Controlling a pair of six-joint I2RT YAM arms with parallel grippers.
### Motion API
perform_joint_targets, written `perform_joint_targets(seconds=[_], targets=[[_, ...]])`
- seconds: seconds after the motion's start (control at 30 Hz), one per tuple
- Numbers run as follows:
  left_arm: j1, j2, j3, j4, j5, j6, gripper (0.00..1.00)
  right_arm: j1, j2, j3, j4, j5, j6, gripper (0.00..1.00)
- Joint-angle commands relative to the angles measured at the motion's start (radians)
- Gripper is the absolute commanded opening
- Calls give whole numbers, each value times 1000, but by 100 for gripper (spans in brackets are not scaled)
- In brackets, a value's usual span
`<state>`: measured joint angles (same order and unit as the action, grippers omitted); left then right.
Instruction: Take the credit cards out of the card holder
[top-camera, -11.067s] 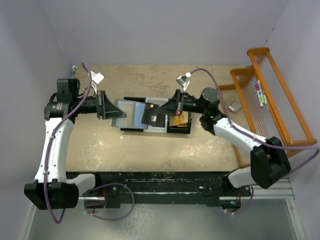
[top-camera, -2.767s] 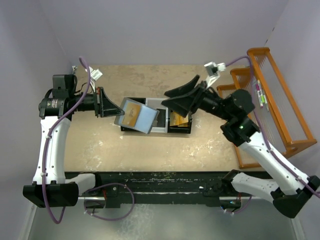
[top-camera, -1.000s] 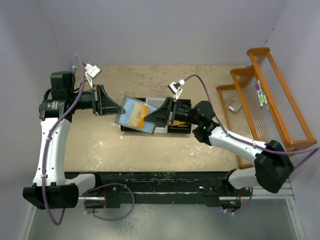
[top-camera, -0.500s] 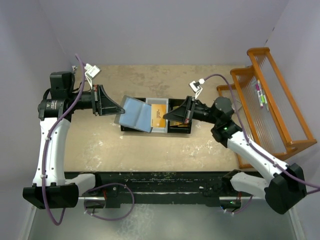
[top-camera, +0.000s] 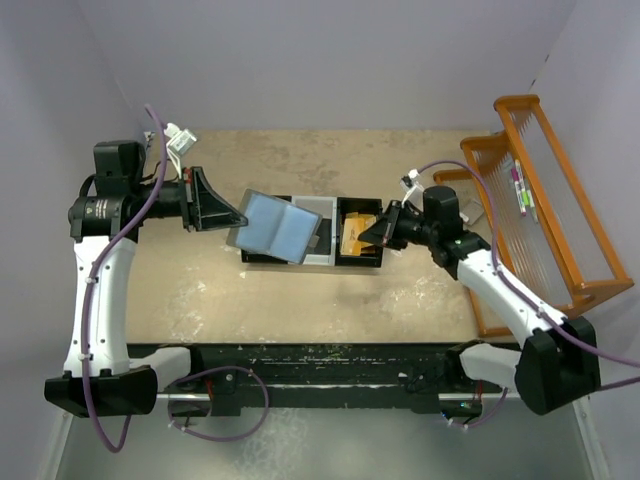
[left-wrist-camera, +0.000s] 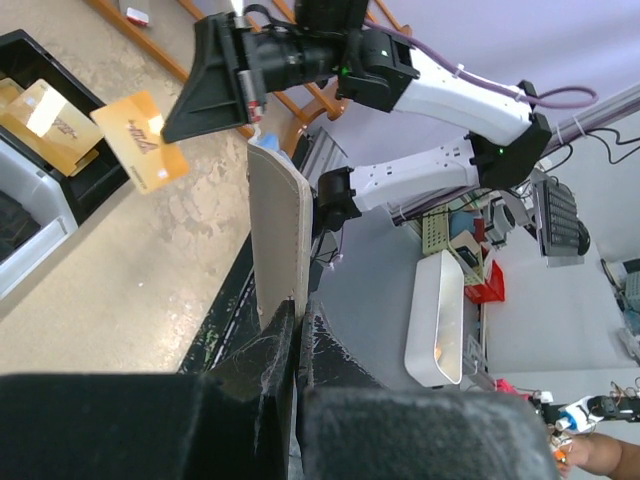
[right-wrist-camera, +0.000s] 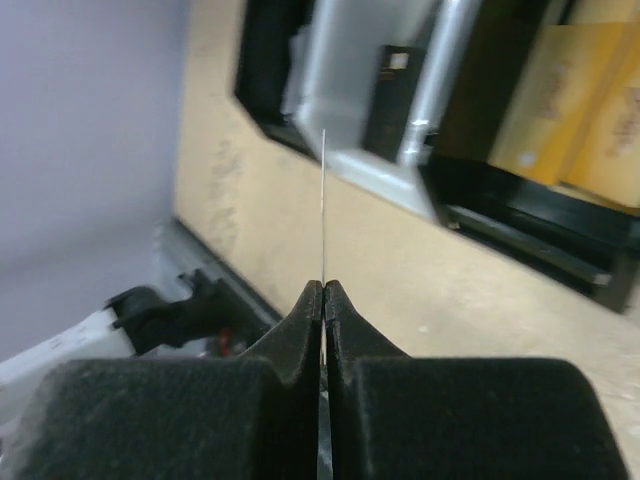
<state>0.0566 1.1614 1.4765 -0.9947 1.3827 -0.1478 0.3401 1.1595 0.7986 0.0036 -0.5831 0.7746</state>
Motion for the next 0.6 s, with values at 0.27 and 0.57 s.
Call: perform_joint_targets(seconds=[0.27,0.57], targets=[[5,-19,53,-45,67,96,0,-1,232,93,-80,403,-204,0],[5,-19,59,-44,77,93,0,0,333,138,-17,390,-208,0]])
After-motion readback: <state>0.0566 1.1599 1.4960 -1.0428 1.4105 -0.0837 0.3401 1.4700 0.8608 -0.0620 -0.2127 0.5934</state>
